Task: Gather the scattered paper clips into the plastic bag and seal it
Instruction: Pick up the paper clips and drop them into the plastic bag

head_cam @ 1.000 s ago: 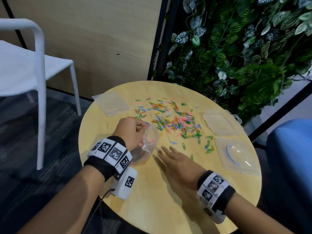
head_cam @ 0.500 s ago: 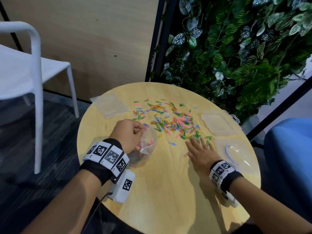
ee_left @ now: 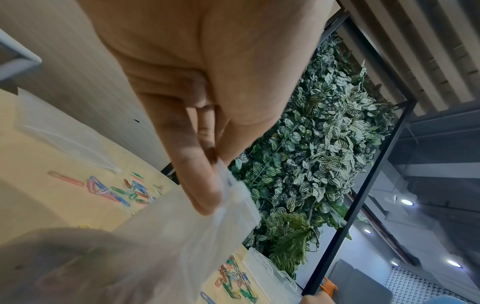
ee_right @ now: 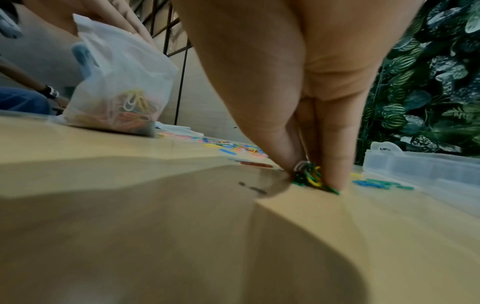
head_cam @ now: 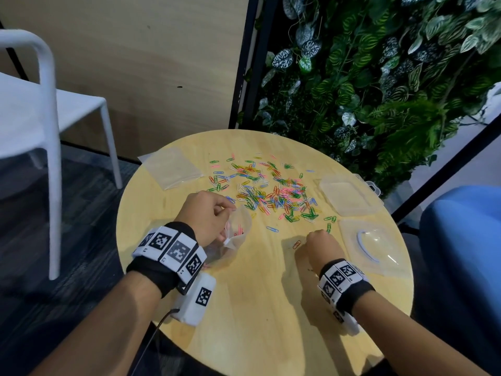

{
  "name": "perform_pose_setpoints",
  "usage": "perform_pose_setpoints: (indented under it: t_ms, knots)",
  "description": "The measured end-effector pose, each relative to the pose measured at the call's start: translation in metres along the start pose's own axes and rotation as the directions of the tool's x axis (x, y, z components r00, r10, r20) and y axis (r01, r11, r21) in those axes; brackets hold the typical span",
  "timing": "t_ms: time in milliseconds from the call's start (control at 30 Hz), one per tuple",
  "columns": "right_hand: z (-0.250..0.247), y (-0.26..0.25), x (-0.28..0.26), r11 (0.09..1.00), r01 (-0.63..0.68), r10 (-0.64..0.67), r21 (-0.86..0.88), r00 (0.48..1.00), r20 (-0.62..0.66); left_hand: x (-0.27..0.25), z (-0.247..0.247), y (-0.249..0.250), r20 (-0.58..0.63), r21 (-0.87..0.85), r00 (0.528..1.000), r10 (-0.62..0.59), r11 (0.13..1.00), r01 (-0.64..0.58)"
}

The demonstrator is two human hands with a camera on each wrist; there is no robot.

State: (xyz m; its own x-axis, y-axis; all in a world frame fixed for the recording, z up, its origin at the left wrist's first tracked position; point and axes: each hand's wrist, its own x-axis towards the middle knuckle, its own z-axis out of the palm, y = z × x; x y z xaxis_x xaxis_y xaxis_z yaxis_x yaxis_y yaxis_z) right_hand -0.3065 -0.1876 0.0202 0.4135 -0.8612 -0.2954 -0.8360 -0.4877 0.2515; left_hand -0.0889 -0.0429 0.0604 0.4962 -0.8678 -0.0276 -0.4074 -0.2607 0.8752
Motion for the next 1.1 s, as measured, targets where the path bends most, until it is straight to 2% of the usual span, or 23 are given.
perform_pose_setpoints:
  t_ms: [100, 200, 267, 300, 333, 367, 400, 433, 467, 500, 533, 600, 667, 767, 900, 933, 1033, 1067, 1100]
  knots:
    - [-0.008, 0.000, -0.002, 0.999, -0.014, 0.014, 0.051, 1.000, 0.005, -0.001, 0.001, 0.000, -0.002, 0.002, 1.000, -0.004, 1.000, 0.004]
    - [-0.009, 0.013, 0.014, 0.989, -0.044, 0.052, 0.143, 0.997, -0.049, -0.001, 0.001, -0.001, 0.001, -0.003, 1.000, -0.014, 1.000, 0.014]
    - [-0.006, 0.028, 0.029, 0.943, -0.109, 0.130, 0.314, 0.990, -0.048, -0.001, 0.001, -0.001, 0.004, 0.003, 1.000, -0.013, 1.000, 0.013]
    - [-0.004, 0.036, 0.035, 0.876, -0.154, 0.186, 0.456, 0.982, -0.025, -0.001, 0.001, -0.001, 0.006, 0.009, 1.000, -0.011, 1.000, 0.011]
    - [-0.003, 0.042, 0.040, 0.744, -0.200, 0.239, 0.637, 0.971, 0.025, -0.001, 0.002, -0.001, 0.010, 0.016, 1.000, -0.011, 1.000, 0.011]
    - [-0.006, 0.044, 0.040, 0.533, -0.219, 0.269, 0.818, 0.960, 0.082, -0.001, 0.002, 0.000, 0.014, 0.021, 1.000, -0.012, 1.000, 0.012]
    - [-0.008, 0.044, 0.038, 0.258, -0.193, 0.247, 0.947, 0.960, 0.128, 0.000, 0.003, 0.001, 0.016, 0.023, 1.000, -0.014, 1.000, 0.014]
    - [-0.014, 0.037, 0.032, -0.028, -0.165, 0.156, 0.986, 0.973, 0.168, 0.000, 0.003, 0.001, 0.019, 0.023, 1.000, -0.015, 1.000, 0.014]
    - [-0.022, 0.027, 0.025, -0.245, -0.157, 0.031, 0.957, 0.985, 0.169, 0.001, 0.005, 0.002, 0.023, 0.021, 1.000, -0.015, 1.000, 0.014]
    - [-0.032, 0.015, 0.015, -0.350, -0.174, -0.079, 0.921, 0.985, 0.156, 0.001, 0.006, 0.002, 0.029, 0.017, 0.999, -0.016, 1.000, 0.015]
    - [-0.041, 0.002, 0.005, -0.392, -0.190, -0.179, 0.900, 0.976, 0.128, 0.001, 0.008, 0.003, 0.037, 0.015, 0.999, -0.015, 1.000, 0.014]
    - [-0.052, -0.023, -0.009, -0.378, -0.210, -0.312, 0.902, 0.946, 0.089, 0.000, 0.012, 0.006, 0.051, 0.018, 0.999, -0.004, 1.000, 0.003]
    - [-0.056, -0.044, -0.018, -0.281, -0.204, -0.354, 0.938, 0.930, 0.096, -0.001, 0.016, 0.009, 0.065, 0.017, 0.998, 0.009, 1.000, -0.010]
    - [-0.053, -0.064, -0.021, -0.154, -0.145, -0.286, 0.977, 0.953, 0.096, -0.005, 0.018, 0.011, 0.085, -0.006, 0.996, 0.013, 1.000, -0.012]
    - [-0.053, -0.072, -0.021, -0.097, -0.079, -0.234, 0.992, 0.971, 0.054, -0.006, 0.018, 0.011, 0.080, -0.007, 0.997, 0.012, 1.000, -0.011]
    - [-0.054, -0.072, -0.022, -0.033, -0.011, -0.222, 0.999, 0.975, 0.004, -0.005, 0.018, 0.011, 0.072, -0.006, 0.997, 0.012, 1.000, -0.012]
    - [-0.053, -0.066, -0.025, 0.335, 0.287, -0.153, 0.897, 0.956, -0.249, -0.006, 0.016, 0.011, 0.056, -0.020, 0.998, 0.013, 1.000, -0.012]
    - [-0.052, -0.065, -0.026, 0.373, 0.340, -0.141, 0.863, 0.940, -0.309, -0.006, 0.016, 0.011, 0.055, -0.032, 0.998, 0.008, 0.999, -0.007]
    - [-0.050, -0.063, -0.027, 0.352, 0.369, -0.124, 0.860, 0.929, -0.349, -0.006, 0.016, 0.011, 0.054, -0.037, 0.999, 0.004, 0.999, -0.002]
